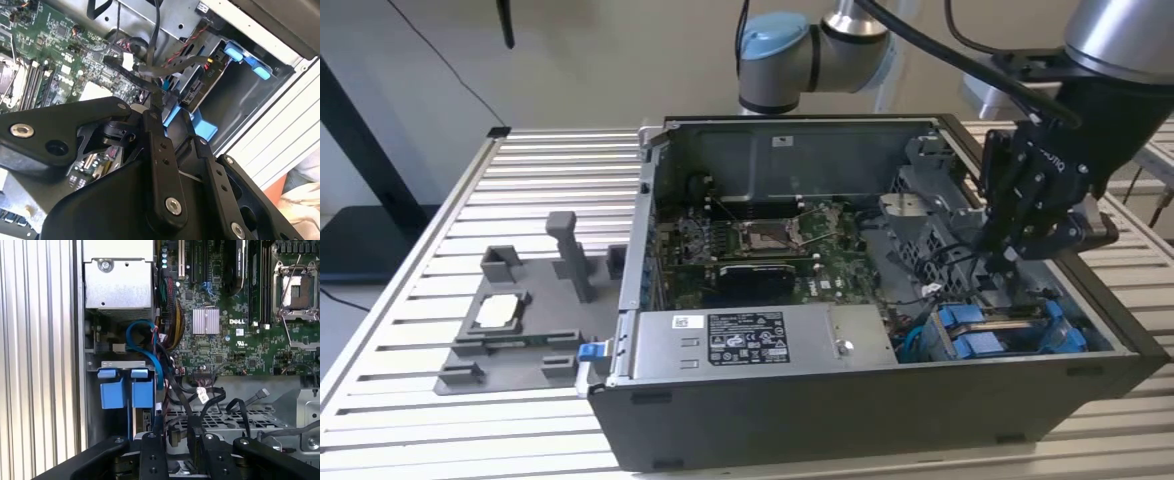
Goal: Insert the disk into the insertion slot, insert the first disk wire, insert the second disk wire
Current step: 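Insert the second disk wire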
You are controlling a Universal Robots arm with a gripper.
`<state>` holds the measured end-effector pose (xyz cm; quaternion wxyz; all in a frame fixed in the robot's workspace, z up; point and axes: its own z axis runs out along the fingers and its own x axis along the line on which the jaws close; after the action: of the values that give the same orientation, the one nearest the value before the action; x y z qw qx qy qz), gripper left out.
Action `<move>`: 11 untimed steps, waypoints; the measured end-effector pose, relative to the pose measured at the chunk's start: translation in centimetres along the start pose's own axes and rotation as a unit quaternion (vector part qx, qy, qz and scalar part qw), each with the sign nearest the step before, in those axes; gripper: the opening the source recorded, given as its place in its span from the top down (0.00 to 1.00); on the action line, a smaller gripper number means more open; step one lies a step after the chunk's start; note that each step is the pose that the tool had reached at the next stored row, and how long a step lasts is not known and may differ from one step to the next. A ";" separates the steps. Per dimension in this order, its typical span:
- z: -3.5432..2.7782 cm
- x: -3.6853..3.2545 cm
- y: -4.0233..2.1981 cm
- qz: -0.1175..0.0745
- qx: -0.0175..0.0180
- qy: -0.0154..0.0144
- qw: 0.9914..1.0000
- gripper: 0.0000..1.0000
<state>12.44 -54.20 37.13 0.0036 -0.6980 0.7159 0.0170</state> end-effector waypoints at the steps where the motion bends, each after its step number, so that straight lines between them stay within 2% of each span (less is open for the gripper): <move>1: 0.05 0.00 0.01 0.000 0.003 0.000 1.000 0.67; 3: 0.13 0.01 0.01 0.000 0.011 0.000 1.000 0.67; 11: 0.14 0.01 0.19 0.000 0.012 0.000 1.000 0.67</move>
<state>12.25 -54.20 36.99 0.0121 -0.6981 0.7158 0.0087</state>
